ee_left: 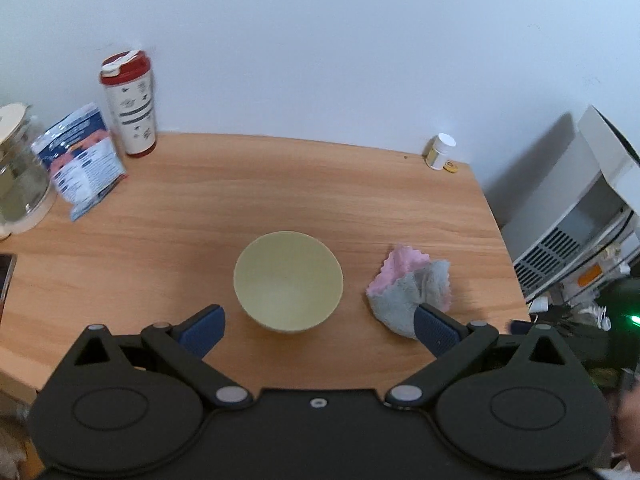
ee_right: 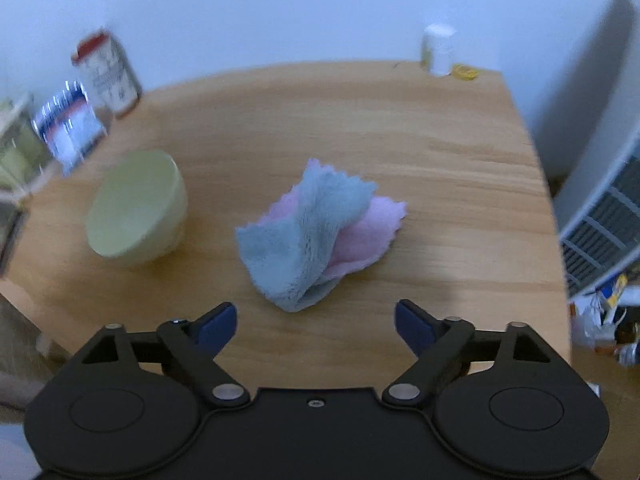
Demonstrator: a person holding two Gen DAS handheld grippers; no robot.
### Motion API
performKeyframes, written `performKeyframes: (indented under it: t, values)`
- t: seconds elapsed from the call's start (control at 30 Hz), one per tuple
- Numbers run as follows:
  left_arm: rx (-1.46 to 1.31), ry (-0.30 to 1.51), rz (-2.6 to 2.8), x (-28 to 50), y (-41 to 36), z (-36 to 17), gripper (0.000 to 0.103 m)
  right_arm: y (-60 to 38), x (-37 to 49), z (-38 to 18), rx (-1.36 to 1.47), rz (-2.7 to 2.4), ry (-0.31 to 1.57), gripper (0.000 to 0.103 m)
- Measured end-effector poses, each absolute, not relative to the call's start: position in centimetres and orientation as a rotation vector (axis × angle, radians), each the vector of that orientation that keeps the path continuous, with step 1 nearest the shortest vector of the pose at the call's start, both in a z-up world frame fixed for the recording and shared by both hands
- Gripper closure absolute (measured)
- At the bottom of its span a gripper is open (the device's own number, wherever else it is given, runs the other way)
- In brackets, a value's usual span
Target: Clean bowl
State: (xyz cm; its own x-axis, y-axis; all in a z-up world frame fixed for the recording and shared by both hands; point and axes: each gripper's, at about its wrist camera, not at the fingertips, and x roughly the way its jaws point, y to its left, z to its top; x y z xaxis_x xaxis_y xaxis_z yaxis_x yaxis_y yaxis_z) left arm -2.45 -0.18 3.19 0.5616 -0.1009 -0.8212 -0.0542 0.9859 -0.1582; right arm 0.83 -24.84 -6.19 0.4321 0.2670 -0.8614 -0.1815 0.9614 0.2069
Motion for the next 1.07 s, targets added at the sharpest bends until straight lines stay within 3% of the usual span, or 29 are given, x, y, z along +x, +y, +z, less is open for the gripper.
performKeyframes:
  t: [0.2,0.37,0.67,1.07]
  values:
    - [-0.129,0.998,0.040,-4.0,-1.0,4.1,0.001,-26.6,-2.8,-0.1,0.156,0.304,1.043,0.000]
    - [-0.115,1.023,0.072,-5.5,-2.0,3.9,0.001,-25.5,-5.6,2.0,0.038,0.306,0.959,0.000]
    - [-0.013,1.014,0.081,-8.1,-4.2,2.9,0.001,-23.6,-8.3,1.8,-0.105,0.343,0.922,0.000]
    - [0.023,1.009,0.095,-8.8,-4.6,2.9,0.001,-24.8,-9.5,1.9,0.011,0.338,0.894,0.000]
